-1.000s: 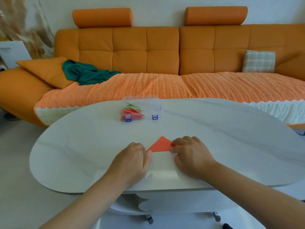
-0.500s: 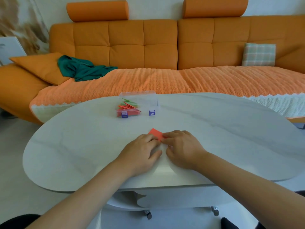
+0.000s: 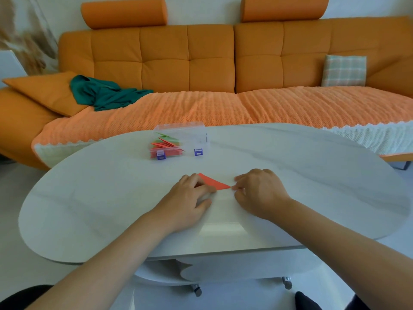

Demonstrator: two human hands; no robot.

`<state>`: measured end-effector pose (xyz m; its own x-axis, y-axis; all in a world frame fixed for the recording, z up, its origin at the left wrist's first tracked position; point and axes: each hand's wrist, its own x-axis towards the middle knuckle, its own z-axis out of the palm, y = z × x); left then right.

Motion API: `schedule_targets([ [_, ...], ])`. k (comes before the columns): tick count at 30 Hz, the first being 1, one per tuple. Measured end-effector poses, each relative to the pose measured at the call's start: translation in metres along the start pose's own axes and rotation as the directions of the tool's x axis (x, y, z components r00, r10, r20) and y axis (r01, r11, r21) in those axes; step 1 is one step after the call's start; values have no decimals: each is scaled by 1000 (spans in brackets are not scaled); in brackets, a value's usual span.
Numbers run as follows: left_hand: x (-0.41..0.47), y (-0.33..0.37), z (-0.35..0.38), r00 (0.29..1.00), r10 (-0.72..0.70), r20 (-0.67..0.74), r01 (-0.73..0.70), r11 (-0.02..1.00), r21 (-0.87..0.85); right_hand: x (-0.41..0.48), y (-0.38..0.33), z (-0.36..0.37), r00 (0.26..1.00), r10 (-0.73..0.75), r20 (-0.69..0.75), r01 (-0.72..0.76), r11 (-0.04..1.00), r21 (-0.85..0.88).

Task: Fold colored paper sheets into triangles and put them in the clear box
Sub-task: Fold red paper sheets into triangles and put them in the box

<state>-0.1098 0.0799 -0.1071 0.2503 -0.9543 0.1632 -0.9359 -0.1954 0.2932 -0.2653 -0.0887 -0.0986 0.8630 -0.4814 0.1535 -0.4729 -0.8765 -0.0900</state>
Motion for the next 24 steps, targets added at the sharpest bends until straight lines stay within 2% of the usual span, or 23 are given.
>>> schedule_targets([
  [3, 6, -8, 2, 999, -28, -28, 25, 993, -114, -1, -2, -4, 999, -29, -34, 30, 999, 25],
  [6, 14, -16, 1, 999, -33, -16, 31, 991, -127, 3, -2, -6, 996, -59, -69, 65, 994, 86],
  [10, 21, -23, -6, 995, 47, -83, -59, 987, -148, 13, -5, -3, 977, -215, -8, 212, 960, 183],
  [12, 25, -28, -8, 986, 106, -128, -117, 989, -86, 19, -3, -2, 966, -259, 0, 253, 946, 204],
  [16, 31, -36, -5, 956, 248, -158, -243, 969, 46, 30, 1, -1, 930, -362, -62, 367, 922, 119],
  [20, 33, -39, -4, 956, 242, -163, -241, 970, 30, 38, -1, 3, 899, -428, -91, 427, 904, -36],
  [24, 34, -40, -5, 948, 255, -190, -253, 967, 37, 40, -9, 2, 931, -350, -105, 356, 933, 47],
])
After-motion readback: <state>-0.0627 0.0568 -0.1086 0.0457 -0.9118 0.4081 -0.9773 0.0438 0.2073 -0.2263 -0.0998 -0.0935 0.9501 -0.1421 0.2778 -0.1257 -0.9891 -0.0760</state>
